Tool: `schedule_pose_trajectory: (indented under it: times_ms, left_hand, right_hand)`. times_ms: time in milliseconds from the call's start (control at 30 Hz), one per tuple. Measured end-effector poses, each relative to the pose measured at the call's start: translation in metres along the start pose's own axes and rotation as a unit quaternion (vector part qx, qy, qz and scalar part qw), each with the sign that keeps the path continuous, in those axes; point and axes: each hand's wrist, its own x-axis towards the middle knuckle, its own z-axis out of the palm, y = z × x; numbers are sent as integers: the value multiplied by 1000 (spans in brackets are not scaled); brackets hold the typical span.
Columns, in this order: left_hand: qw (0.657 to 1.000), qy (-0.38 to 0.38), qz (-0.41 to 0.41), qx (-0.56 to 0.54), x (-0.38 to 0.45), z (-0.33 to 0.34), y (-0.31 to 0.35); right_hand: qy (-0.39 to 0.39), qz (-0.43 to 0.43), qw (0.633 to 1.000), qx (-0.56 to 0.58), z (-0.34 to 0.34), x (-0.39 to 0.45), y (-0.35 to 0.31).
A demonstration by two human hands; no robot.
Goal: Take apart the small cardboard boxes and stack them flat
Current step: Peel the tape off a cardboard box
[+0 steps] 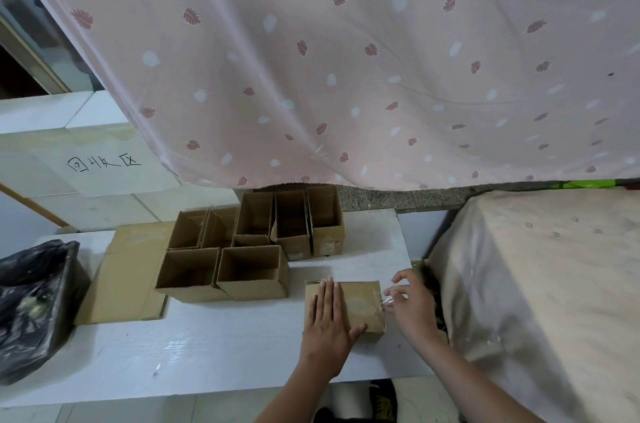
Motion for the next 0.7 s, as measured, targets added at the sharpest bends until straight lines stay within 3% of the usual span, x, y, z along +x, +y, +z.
schedule_pose_trajectory:
  times_ms: [133,300,433,533,700]
  left_hand:
    - [1000,-1,-3,9,-2,-4,1]
    - [997,68,19,14,-8,-11,1]
    - [997,59,26,33,-7,-12,1]
    - [999,0,42,18,-4,-4,-2]
    - [999,0,31,35,-5,-12,0]
  right_hand:
    - [31,17,999,13,4,-4,-2]
    - [48,45,998,7,6,-10,-8]
    - [59,51,997,-28,4,-15,-14]
    - [88,52,992,-69,0,-17,-14]
    - [100,51,990,-89,-5,-17,-15]
